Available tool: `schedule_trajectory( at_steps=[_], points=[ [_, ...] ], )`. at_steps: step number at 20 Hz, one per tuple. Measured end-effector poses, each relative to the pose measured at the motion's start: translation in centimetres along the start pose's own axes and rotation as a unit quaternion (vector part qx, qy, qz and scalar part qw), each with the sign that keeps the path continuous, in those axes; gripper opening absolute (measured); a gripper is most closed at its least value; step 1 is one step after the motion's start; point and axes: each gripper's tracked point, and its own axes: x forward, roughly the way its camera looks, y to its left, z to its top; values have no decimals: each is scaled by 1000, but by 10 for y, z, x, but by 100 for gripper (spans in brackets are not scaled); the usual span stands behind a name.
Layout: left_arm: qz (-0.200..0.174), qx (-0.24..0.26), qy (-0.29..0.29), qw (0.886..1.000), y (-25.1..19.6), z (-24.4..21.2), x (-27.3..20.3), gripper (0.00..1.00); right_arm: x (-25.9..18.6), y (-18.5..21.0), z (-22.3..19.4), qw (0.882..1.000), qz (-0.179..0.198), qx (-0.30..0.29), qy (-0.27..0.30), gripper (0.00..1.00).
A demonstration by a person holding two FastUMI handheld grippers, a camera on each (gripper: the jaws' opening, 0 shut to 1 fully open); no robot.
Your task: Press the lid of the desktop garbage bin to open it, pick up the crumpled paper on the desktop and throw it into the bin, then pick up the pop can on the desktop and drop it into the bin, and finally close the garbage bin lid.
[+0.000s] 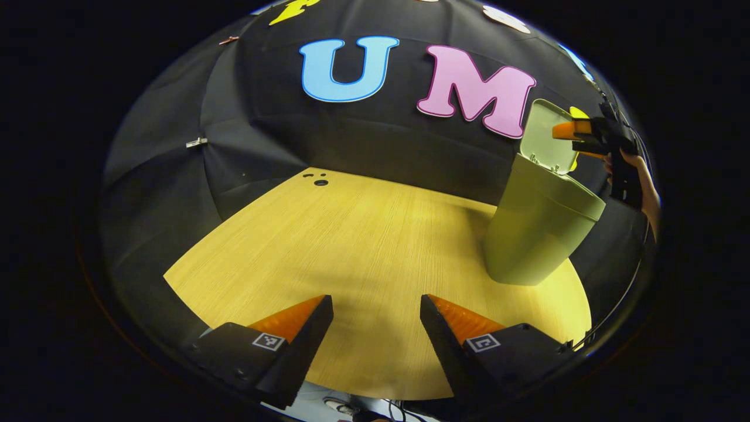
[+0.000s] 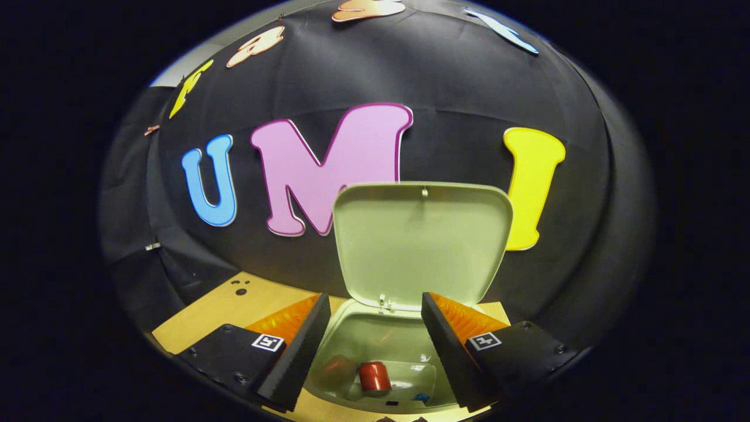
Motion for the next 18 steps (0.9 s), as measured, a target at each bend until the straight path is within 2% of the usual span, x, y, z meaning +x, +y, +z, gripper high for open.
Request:
schedule_trajectory(
  at_steps=[5, 10, 14, 18],
  points=[
    [-24, 36, -17, 999, -15, 12, -11, 96, -20, -1, 51, 1000, -4, 1, -24, 98],
    [-42, 58, -28, 997, -26, 17, -31, 96, -19, -10, 104, 997, -22, -19, -71, 98],
    [-43, 69, -49, 995, -26, 29, -46, 96, 5, -22, 127, 996, -32, -10, -87, 98],
    [-32, 46, -59, 997, -22, 35, -53, 96, 32, -52, 134, 994, -62, -23, -85, 97]
  ],
)
